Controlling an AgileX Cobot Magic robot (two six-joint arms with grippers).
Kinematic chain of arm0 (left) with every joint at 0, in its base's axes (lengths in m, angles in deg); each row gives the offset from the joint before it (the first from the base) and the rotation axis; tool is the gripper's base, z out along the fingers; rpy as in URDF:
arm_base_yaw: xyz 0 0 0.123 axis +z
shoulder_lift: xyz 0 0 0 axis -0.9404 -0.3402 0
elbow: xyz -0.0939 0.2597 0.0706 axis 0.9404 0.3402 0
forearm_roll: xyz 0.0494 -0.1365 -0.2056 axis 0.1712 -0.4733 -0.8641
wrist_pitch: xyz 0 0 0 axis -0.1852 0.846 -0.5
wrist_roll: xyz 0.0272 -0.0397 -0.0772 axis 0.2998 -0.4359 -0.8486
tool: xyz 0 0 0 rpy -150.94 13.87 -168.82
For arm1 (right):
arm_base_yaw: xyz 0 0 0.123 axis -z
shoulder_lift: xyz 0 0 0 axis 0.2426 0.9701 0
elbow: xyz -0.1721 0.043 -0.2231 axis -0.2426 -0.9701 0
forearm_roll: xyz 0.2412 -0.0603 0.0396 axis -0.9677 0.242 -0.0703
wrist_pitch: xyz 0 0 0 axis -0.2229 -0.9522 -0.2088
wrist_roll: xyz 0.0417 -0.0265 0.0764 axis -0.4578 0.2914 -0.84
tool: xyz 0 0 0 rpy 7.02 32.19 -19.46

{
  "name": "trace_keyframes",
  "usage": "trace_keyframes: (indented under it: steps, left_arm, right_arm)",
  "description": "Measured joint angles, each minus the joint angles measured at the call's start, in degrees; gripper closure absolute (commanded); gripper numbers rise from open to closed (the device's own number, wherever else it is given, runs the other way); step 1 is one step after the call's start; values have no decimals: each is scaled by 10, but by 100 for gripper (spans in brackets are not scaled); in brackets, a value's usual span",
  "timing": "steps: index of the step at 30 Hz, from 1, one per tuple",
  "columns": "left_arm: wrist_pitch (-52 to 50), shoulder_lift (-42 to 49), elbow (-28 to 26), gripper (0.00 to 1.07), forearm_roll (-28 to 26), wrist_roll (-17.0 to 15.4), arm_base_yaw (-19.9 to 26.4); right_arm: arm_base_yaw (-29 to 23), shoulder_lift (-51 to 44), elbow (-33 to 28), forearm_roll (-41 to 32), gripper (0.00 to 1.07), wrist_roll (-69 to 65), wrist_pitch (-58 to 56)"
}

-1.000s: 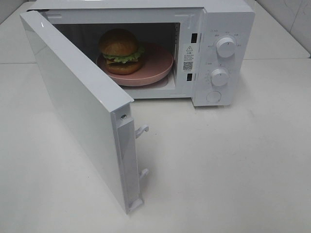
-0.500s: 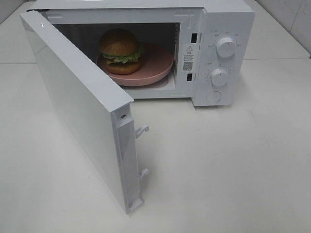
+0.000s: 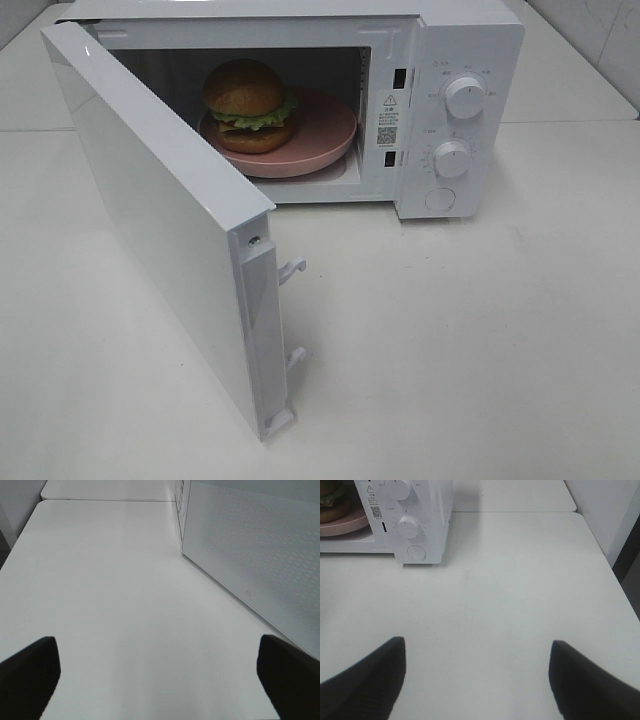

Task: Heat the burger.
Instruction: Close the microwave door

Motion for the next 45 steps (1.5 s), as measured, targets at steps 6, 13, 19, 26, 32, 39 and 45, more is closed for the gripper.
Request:
trace_keyframes:
  steps: [6, 13, 19, 26, 32, 39, 45]
  left_arm:
    - [0, 0, 0, 6, -1, 0, 0]
    - [-32, -5, -11, 21, 4, 0, 0]
    - [-73, -34, -12, 44, 7, 0, 0]
    - [-156, -118, -11, 90, 14, 0, 0]
    - [-281, -198, 19, 107, 14, 4, 0]
    - [-453, -256, 70, 107, 14, 5, 0]
    - [-611, -317, 124, 107, 14, 5, 0]
  right_arm:
    - [0, 0, 0, 0, 32, 0, 0]
    - [0, 0, 0, 0, 32, 0, 0]
    - [0, 0, 0, 0, 32, 0, 0]
    - [0, 0, 0, -1, 32, 0, 0]
    - [0, 0, 0, -1, 32, 0, 0]
    - [0, 0, 0, -1, 32, 0, 0]
    - [0, 0, 0, -1, 32, 0, 0]
